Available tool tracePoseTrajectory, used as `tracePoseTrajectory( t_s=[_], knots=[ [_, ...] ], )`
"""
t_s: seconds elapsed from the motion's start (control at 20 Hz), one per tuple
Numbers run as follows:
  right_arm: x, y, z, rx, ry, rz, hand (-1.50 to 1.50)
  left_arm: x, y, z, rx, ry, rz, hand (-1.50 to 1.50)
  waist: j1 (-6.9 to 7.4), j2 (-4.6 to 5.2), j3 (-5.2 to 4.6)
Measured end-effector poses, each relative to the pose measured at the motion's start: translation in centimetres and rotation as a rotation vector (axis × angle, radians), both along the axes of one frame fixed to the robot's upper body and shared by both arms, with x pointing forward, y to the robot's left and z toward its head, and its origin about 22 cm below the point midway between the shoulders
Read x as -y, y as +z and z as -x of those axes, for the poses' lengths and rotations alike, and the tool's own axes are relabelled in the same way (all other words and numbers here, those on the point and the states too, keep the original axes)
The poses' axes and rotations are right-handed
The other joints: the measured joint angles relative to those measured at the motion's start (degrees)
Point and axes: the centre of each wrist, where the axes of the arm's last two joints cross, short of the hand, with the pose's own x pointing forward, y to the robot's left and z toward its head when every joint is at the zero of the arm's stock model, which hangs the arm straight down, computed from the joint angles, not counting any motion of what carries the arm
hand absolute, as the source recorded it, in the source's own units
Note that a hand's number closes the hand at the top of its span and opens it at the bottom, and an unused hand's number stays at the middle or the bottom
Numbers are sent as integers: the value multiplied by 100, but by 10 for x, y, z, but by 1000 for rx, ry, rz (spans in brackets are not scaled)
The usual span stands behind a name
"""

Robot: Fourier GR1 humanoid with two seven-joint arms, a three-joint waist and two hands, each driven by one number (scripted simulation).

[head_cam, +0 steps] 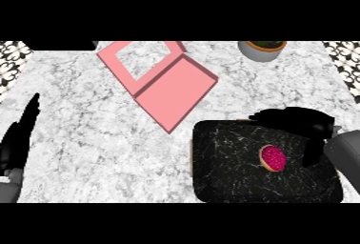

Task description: Pick the cupcake from the tray and place it in the cardboard box

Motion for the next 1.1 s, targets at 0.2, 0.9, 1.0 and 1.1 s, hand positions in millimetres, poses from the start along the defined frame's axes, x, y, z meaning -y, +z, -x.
tracePoseTrajectory(
  t_s=[0.2, 0.9, 1.0, 1.1],
  knots=[
    [0, -5, -2, 0, 3, 13, -150, -1, -3, -2, 1, 2, -7, 0, -5, 2, -1],
    [-16, 2, 27, -14, 72, -69, -150, -4, -9, 3, -6, 15, -3, 0, -52, -13, -4],
    [-17, 3, 35, -15, 79, -56, -150, -7, -3, -1, -7, 12, -1, 0, -55, -12, -4],
    [-25, 5, 36, -13, 81, -27, -150, -7, -5, -3, -1, 13, -2, 0, -48, -9, -4]
  ],
)
